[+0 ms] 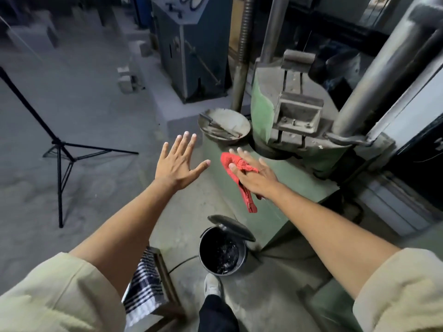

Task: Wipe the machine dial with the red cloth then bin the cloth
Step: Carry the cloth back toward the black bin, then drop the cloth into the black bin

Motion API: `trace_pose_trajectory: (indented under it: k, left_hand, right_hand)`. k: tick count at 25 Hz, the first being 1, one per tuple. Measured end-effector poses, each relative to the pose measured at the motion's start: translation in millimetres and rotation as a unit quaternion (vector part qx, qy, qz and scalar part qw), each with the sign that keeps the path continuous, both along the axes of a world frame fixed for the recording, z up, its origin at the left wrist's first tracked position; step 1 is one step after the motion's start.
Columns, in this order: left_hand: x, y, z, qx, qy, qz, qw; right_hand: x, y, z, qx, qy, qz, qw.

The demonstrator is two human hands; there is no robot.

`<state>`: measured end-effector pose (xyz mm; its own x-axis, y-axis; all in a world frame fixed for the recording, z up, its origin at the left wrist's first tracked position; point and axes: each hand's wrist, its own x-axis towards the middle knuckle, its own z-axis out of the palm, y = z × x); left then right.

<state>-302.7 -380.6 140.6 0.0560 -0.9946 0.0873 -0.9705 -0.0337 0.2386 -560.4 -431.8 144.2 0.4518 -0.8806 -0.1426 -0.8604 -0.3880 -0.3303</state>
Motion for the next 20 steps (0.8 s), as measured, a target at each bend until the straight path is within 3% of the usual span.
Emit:
trace_pose_trajectory:
  k: [10,16,20]
  left_hand:
    - [11,37,-203,0.165,0.009,-0.002,0.986]
    - [28,40,-277,0.220,-0.014,0.000,0.975]
    - [39,39,-301,0.237,-0.014,0.008,0.971]
  right_hand:
    - [28,73,-242,0.243,0.068,0.064,0.966]
    - [29,70,-335,0.223,0.160,0.065,0.959]
    - [34,57,-367,0.211,0.154,0.044,0.964]
